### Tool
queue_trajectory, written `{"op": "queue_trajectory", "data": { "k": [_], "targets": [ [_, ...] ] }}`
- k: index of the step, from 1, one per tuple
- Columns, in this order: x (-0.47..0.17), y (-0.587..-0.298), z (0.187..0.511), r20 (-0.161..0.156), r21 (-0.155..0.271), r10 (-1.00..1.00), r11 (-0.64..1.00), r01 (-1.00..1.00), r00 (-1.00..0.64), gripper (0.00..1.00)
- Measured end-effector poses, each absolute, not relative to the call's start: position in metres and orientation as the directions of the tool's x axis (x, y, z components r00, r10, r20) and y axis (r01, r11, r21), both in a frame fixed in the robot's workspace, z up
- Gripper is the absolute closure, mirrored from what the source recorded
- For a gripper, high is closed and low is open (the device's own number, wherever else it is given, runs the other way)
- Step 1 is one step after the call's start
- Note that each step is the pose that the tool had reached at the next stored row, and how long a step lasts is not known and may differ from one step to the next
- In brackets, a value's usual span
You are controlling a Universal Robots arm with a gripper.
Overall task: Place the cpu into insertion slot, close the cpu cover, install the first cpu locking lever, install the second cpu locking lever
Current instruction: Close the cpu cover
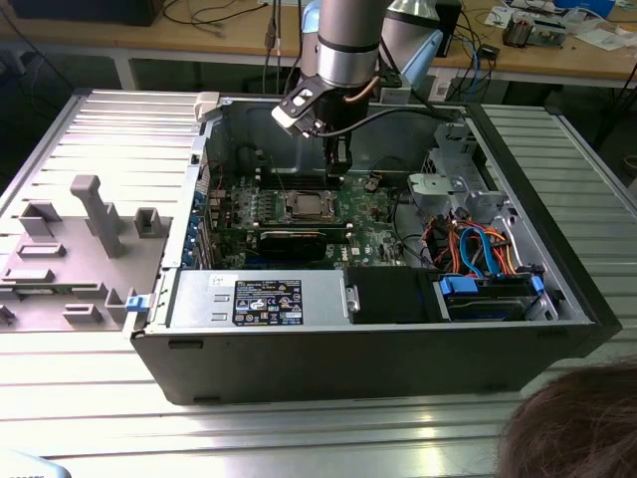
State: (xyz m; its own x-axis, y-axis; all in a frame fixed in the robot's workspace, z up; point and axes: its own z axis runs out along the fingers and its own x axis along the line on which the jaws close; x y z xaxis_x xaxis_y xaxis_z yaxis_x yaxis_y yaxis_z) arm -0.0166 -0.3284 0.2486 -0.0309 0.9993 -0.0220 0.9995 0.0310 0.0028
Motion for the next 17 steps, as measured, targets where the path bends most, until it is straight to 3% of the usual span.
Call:
{"op": "queue_trajectory", "data": {
  "k": [17],
  "targets": [
    [-0.0235,-0.3284,0.2459,-0.022,0.003,0.999,0.031,1.0,-0.031,0.89]
  ]
}}
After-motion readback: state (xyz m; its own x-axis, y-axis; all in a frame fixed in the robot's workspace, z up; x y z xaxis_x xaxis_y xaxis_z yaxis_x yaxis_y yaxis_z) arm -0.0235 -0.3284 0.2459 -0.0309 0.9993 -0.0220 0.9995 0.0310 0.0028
